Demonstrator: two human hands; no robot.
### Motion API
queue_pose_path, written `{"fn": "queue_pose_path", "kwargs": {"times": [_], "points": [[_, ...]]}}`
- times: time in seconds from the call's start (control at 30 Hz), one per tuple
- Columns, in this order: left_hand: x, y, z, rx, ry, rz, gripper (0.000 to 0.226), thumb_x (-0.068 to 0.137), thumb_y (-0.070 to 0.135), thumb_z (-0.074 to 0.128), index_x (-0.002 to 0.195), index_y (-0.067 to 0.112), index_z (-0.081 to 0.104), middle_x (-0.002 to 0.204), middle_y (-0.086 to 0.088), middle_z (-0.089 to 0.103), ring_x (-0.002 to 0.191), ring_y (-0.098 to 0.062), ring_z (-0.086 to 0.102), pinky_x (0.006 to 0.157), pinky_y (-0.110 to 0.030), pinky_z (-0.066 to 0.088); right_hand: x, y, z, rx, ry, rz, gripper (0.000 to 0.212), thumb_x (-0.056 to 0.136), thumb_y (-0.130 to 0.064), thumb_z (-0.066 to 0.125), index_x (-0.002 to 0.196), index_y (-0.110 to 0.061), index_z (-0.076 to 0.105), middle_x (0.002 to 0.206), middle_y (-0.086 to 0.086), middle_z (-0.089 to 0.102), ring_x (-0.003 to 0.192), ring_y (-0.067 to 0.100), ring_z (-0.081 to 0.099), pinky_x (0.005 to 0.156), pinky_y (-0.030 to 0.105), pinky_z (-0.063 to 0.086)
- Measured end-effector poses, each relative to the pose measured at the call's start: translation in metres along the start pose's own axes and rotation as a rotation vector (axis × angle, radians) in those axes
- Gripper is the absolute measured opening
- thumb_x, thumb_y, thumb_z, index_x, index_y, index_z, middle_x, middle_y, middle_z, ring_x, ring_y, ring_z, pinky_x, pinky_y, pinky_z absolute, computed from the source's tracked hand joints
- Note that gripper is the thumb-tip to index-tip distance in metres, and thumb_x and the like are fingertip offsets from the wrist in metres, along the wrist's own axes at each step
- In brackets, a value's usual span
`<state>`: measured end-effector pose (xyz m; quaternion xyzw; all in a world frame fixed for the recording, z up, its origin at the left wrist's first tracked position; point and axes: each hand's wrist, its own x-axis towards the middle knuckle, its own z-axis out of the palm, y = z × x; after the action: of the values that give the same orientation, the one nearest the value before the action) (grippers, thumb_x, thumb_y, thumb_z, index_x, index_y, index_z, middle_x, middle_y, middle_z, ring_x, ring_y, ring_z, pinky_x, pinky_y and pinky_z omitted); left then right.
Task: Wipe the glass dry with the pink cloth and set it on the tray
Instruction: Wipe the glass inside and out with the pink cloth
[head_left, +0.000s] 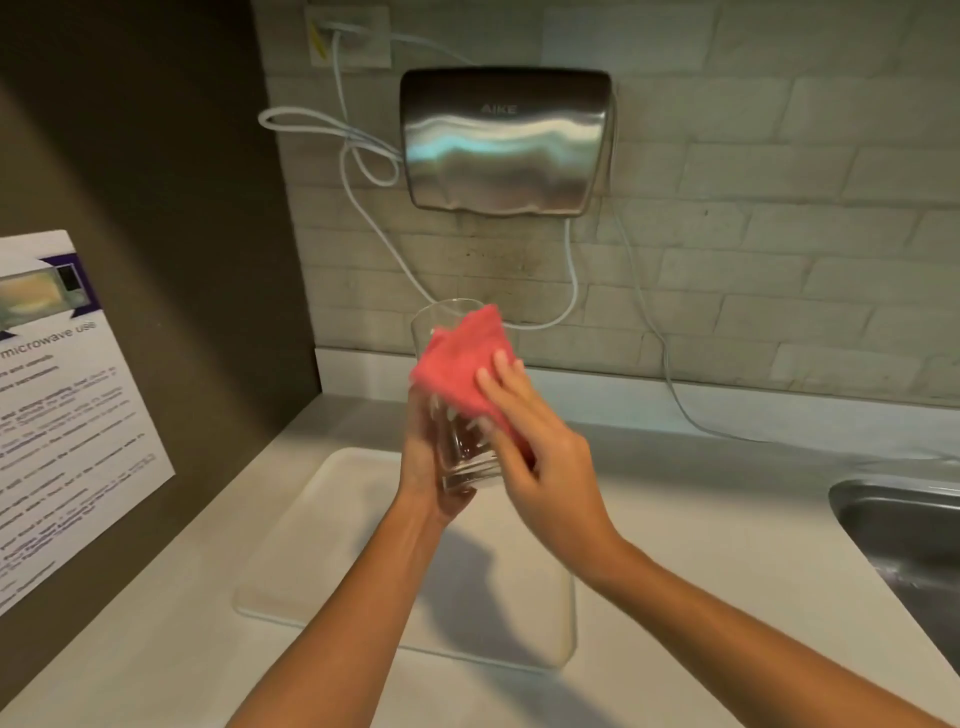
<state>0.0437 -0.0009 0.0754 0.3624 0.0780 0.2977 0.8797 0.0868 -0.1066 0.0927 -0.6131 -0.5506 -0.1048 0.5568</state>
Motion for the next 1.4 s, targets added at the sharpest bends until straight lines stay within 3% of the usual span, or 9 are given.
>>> {"fn": "queue_pose_path", "kwargs": {"times": [0.07, 0.27, 0.43, 0.7, 0.83, 1.0, 1.1, 1.23, 1.4], "points": [[0.0, 0.0, -0.004, 0.007, 0.029, -0.006, 0.065, 0.095, 0.049, 0.033, 0.06, 0.016, 0.077, 0.064, 0.0, 0.072, 0.052, -0.011, 0.068, 0.045, -0.018, 0.053, -0.012, 0.005, 0.002, -0.032, -0.061, -0.074, 0.039, 0.09, -0.014, 0.053, 0.128, -0.009, 0.05, 0.141, 0.002, 0.04, 0.137, 0.015, 0.03, 0.112, 0.021, 0.025], [-0.004, -0.005, 0.004, 0.015, -0.059, -0.058, 0.055, 0.072, 0.061, 0.052, 0.1, 0.02, 0.074, 0.102, -0.009, 0.073, 0.102, -0.027, 0.063, 0.094, -0.045, 0.045, 0.039, 0.002, -0.004, 0.003, 0.015, 0.102, 0.039, 0.091, -0.012, 0.053, 0.129, -0.014, 0.05, 0.142, -0.003, 0.037, 0.136, 0.015, 0.03, 0.107, 0.011, 0.024], [-0.005, -0.005, -0.005, 0.015, -0.018, -0.003, 0.037, 0.083, 0.046, 0.047, 0.095, 0.016, 0.066, 0.08, -0.002, 0.073, 0.069, -0.014, 0.071, 0.059, -0.025, 0.057, 0.003, 0.006, 0.002, -0.192, -0.124, -0.184, 0.038, 0.093, -0.027, 0.046, 0.127, -0.011, 0.052, 0.14, 0.002, 0.043, 0.137, 0.016, 0.026, 0.115, 0.031, 0.019], [-0.007, -0.007, 0.004, 0.081, 0.002, -0.061, 0.062, 0.074, 0.058, 0.051, 0.115, 0.013, 0.063, 0.105, -0.009, 0.071, 0.098, -0.023, 0.065, 0.085, -0.04, 0.05, 0.044, 0.006, 0.003, -0.225, -0.095, -0.093, 0.035, 0.09, -0.018, 0.048, 0.123, -0.009, 0.056, 0.138, 0.009, 0.048, 0.134, 0.015, 0.027, 0.113, 0.048, 0.024], [-0.01, -0.009, -0.008, 0.178, 0.1, -0.062, 0.027, 0.094, 0.038, 0.042, 0.097, 0.017, 0.059, 0.084, 0.003, 0.065, 0.056, 0.002, 0.067, 0.069, -0.031, 0.05, 0.015, 0.011, 0.006, -0.312, -0.189, -0.261, 0.035, 0.088, -0.023, 0.046, 0.118, -0.01, 0.06, 0.131, 0.007, 0.056, 0.132, 0.017, 0.034, 0.113, 0.031, 0.018], [-0.006, -0.01, -0.001, 0.056, 0.021, -0.061, 0.051, 0.08, 0.059, 0.048, 0.089, 0.014, 0.071, 0.079, -0.006, 0.073, 0.068, -0.017, 0.068, 0.065, -0.03, 0.055, 0.034, 0.014, -0.006, -0.11, -0.054, 0.034, 0.036, 0.091, -0.013, 0.054, 0.127, -0.013, 0.052, 0.141, 0.004, 0.044, 0.134, 0.014, 0.033, 0.107, 0.009, 0.021], [-0.003, -0.008, 0.0, 0.038, 0.029, -0.057, 0.057, 0.081, 0.057, 0.047, 0.104, 0.01, 0.069, 0.086, -0.007, 0.074, 0.077, -0.02, 0.069, 0.071, -0.032, 0.056, 0.018, 0.009, -0.003, -0.051, 0.003, 0.054, 0.038, 0.091, -0.015, 0.052, 0.129, -0.012, 0.049, 0.143, 0.003, 0.04, 0.135, 0.015, 0.033, 0.11, 0.015, 0.025], [-0.003, -0.011, -0.019, -0.004, 0.08, -0.095, 0.056, 0.099, 0.035, 0.031, 0.072, 0.012, 0.074, 0.079, -0.005, 0.075, 0.053, -0.011, 0.07, 0.046, -0.02, 0.054, -0.021, 0.01, -0.002, -0.142, -0.121, -0.175, 0.039, 0.091, -0.017, 0.047, 0.128, -0.009, 0.05, 0.14, 0.003, 0.043, 0.137, 0.015, 0.028, 0.113, 0.031, 0.026], [0.001, -0.01, -0.004, 0.008, 0.017, -0.051, 0.047, 0.073, 0.054, 0.055, 0.094, 0.017, 0.074, 0.091, -0.006, 0.072, 0.09, -0.02, 0.065, 0.087, -0.037, 0.048, 0.027, 0.011, -0.004, -0.12, -0.069, -0.052, 0.037, 0.09, -0.022, 0.049, 0.125, -0.009, 0.054, 0.139, 0.005, 0.045, 0.137, 0.017, 0.03, 0.112, 0.018, 0.021]]}}
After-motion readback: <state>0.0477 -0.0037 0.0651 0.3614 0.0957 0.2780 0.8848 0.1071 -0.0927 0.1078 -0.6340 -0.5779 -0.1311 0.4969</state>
